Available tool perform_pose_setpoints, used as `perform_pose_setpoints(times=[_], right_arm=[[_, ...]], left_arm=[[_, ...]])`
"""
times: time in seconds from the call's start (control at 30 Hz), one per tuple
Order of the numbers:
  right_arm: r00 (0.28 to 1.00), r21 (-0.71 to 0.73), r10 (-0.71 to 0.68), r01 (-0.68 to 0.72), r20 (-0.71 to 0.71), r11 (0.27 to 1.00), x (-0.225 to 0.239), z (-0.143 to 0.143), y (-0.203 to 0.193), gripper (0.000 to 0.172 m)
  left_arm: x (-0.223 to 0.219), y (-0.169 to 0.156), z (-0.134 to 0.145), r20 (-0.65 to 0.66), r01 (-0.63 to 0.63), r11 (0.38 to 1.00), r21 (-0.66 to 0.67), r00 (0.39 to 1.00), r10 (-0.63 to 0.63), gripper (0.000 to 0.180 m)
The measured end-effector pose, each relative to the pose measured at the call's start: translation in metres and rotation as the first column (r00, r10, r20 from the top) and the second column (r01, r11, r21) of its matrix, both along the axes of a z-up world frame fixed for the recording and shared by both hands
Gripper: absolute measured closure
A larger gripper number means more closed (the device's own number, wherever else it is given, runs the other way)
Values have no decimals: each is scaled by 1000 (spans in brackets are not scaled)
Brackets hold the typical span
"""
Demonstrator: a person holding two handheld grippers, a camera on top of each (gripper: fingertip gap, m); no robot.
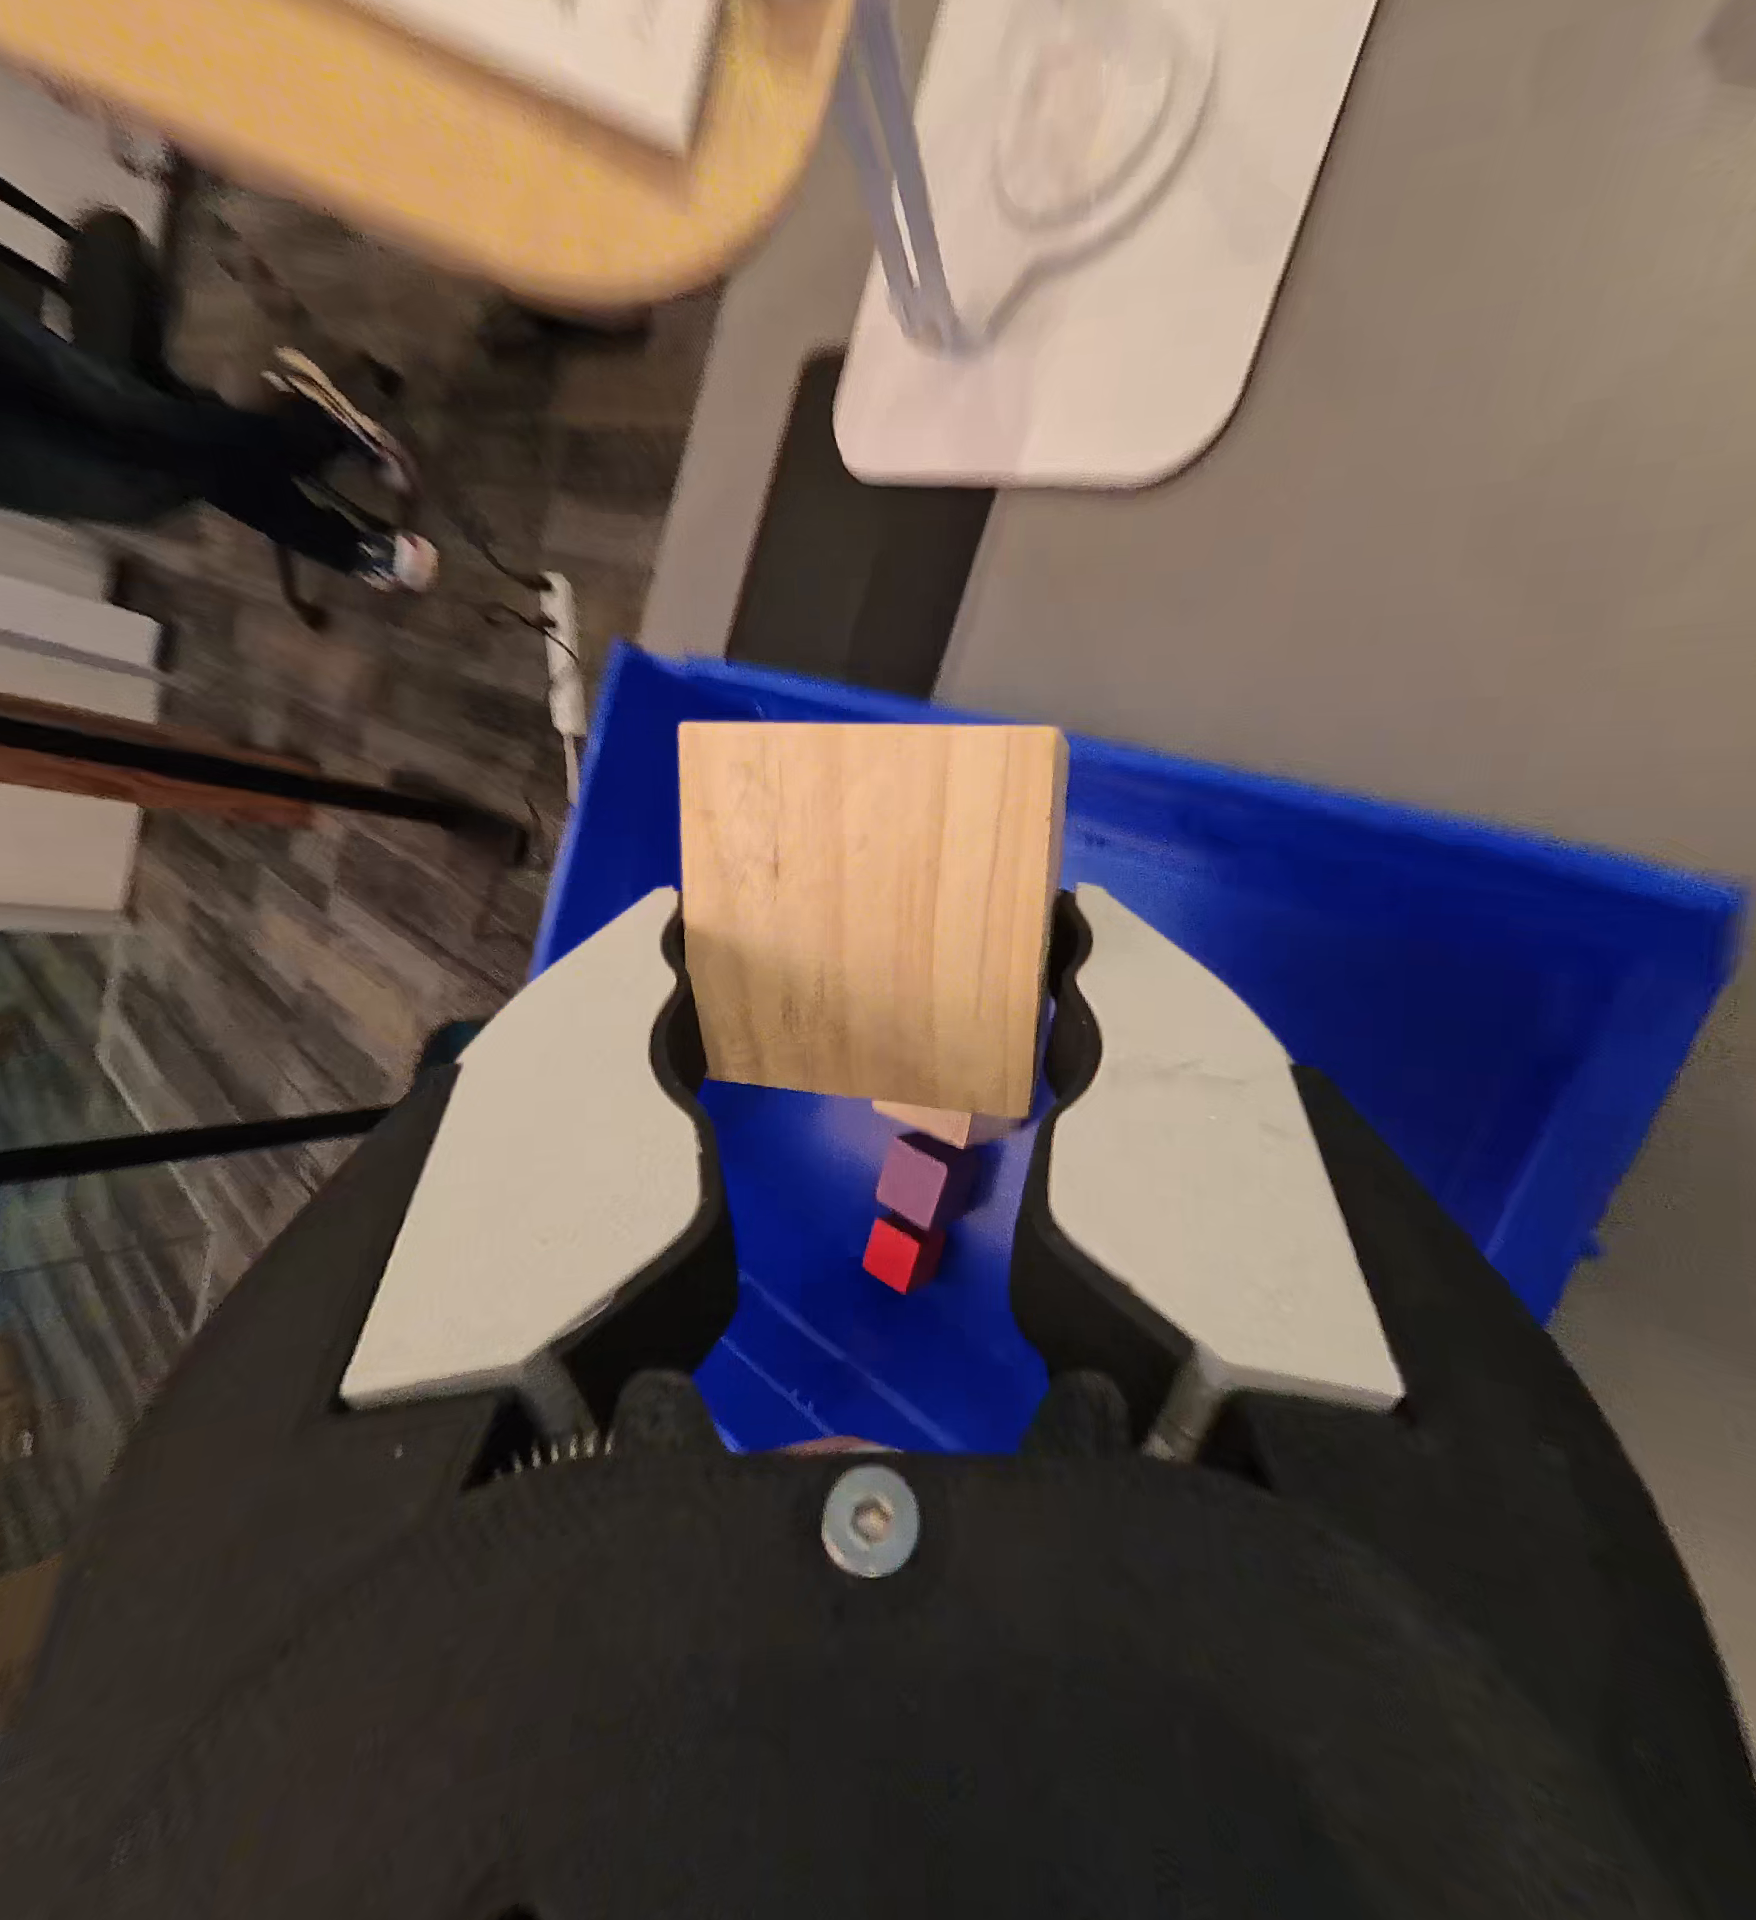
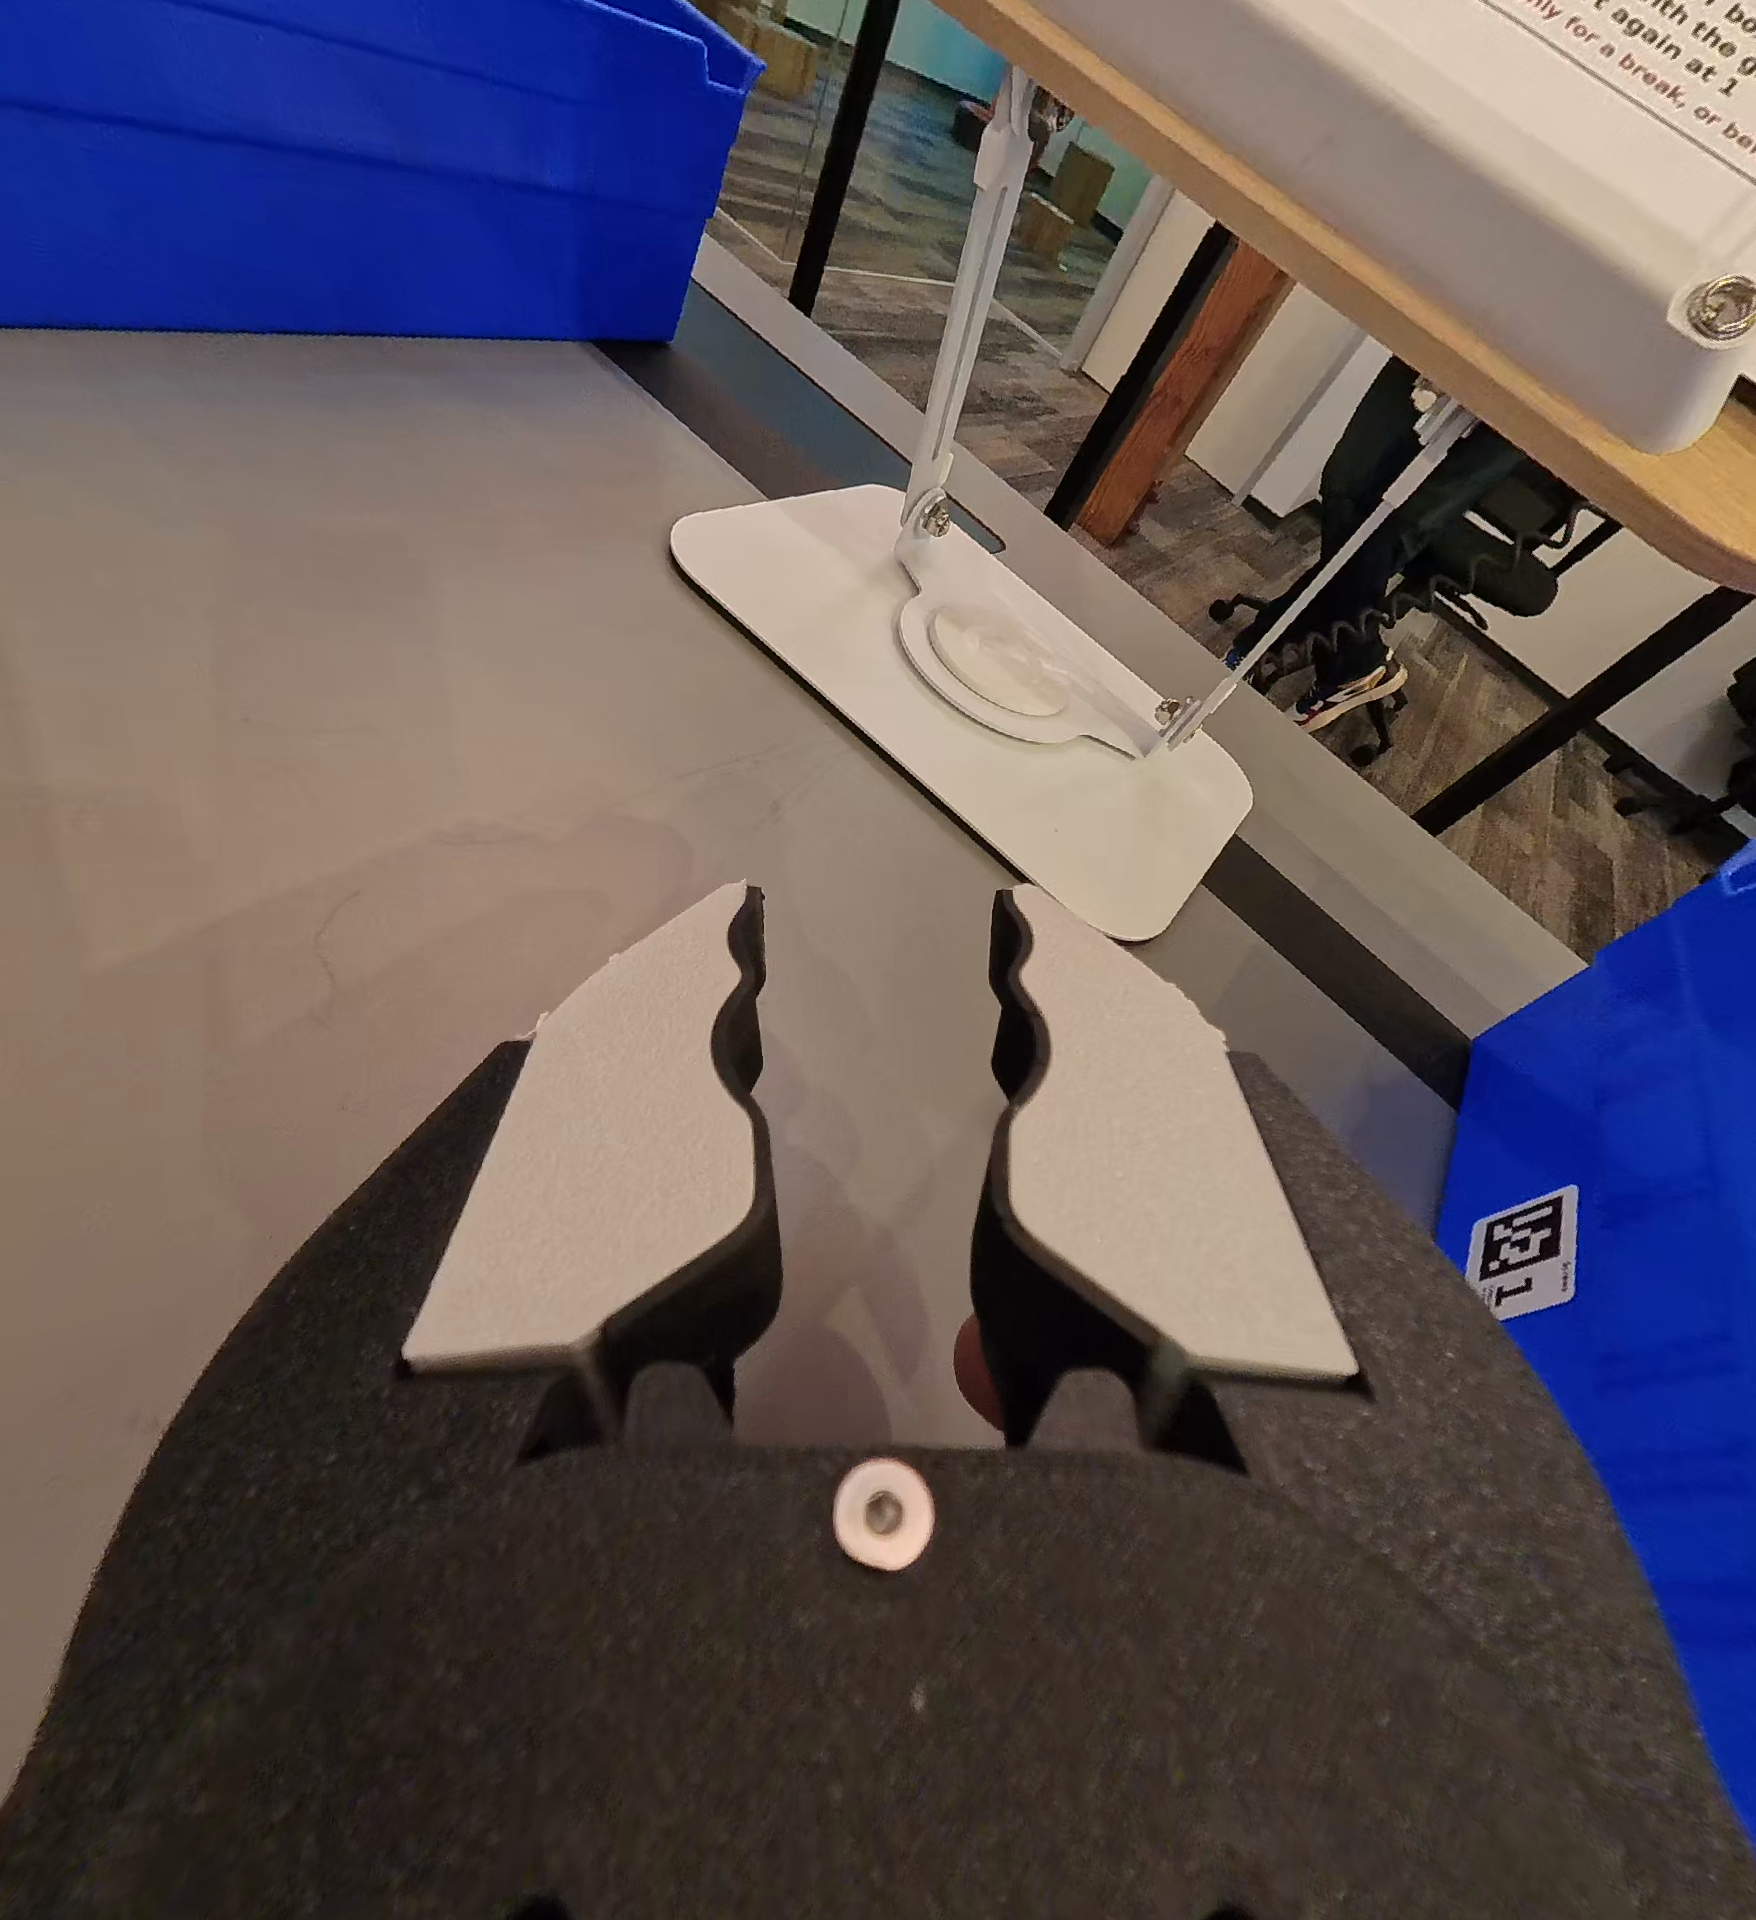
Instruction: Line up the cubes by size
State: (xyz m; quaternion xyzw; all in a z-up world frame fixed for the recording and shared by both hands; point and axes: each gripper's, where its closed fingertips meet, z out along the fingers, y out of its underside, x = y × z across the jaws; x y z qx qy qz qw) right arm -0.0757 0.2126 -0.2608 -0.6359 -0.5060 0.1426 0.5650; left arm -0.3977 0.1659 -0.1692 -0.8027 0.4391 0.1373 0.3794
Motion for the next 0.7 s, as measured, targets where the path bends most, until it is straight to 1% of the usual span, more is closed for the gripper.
perform_pose_setpoints(times=[0.1,0.2,0.3,0.43,0.53,0.6,0.63,0.7], right_arm=[[1000,-2,7,-7,-6,1000,0,1,-1,129],[1000,-11,18,-18,-24,1000,0,3,-2,127],[997,-46,38,-41,-65,998,2,6,-2,125],[986,-90,83,-97,-142,991,4,14,-6,125],[961,-119,155,-186,-229,975,3,24,-14,125],[918,-165,209,-276,-336,947,4,35,-21,125],[885,-203,227,-330,-408,922,5,42,-24,125],[802,-271,256,-454,-540,849,9,56,-30,122]], left_arm=[[40,-14,37,54,44,986,161,997,-53,116],[91,-24,55,123,94,955,279,983,-133,116],[143,-27,53,149,150,926,348,966,-212,117],[210,-20,44,201,235,885,402,920,-336,117],[250,-10,34,212,287,857,428,890,-404,117],[272,-4,25,204,334,839,430,869,-451,117],[280,-3,21,193,353,831,431,863,-467,117],[293,-2,18,194,382,814,438,844,-500,117]])
